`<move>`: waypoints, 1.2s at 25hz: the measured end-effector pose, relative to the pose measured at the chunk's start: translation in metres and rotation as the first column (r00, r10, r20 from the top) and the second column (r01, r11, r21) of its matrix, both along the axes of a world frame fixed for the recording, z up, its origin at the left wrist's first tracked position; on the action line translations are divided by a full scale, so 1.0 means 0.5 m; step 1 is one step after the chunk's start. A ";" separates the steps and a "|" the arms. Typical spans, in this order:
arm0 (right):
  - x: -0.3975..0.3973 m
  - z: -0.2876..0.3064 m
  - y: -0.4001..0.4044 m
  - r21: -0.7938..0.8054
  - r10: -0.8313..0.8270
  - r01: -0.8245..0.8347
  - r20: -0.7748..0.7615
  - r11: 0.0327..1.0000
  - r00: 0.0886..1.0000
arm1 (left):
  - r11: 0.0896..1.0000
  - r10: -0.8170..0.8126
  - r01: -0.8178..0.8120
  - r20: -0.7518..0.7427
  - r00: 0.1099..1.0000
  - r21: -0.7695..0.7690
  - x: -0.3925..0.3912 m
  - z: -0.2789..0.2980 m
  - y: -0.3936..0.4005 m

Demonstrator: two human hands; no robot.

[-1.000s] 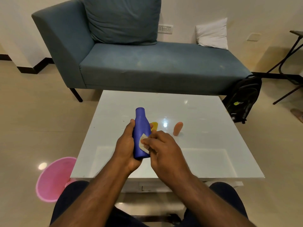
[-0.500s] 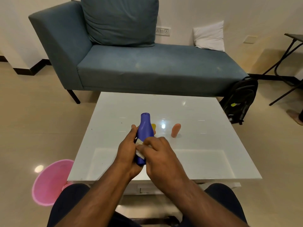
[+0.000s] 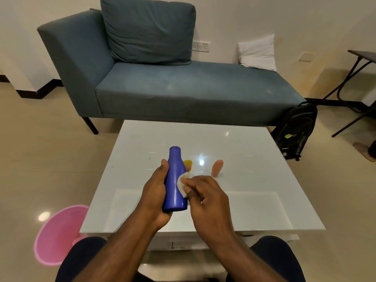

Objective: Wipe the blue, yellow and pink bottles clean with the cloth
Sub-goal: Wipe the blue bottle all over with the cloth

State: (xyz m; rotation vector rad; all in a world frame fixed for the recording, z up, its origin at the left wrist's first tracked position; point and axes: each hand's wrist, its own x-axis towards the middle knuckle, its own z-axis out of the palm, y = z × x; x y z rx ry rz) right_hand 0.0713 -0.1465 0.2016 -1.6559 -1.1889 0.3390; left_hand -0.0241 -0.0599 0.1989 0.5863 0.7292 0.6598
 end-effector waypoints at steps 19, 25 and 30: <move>0.044 0.045 0.072 -0.066 -0.033 0.049 0.226 0.997 0.974 | 0.995 0.017 -0.026 -0.097 0.995 -0.094 0.014 0.002 -0.019; -0.015 0.020 0.033 -0.036 0.073 -0.066 0.289 0.997 0.955 | 0.987 -0.048 0.054 0.044 0.998 -0.153 0.004 0.007 -0.005; 0.032 0.028 0.053 -0.055 0.065 -0.049 0.342 0.997 0.937 | 0.988 -0.046 0.044 -0.010 0.999 -0.151 0.007 -0.006 -0.015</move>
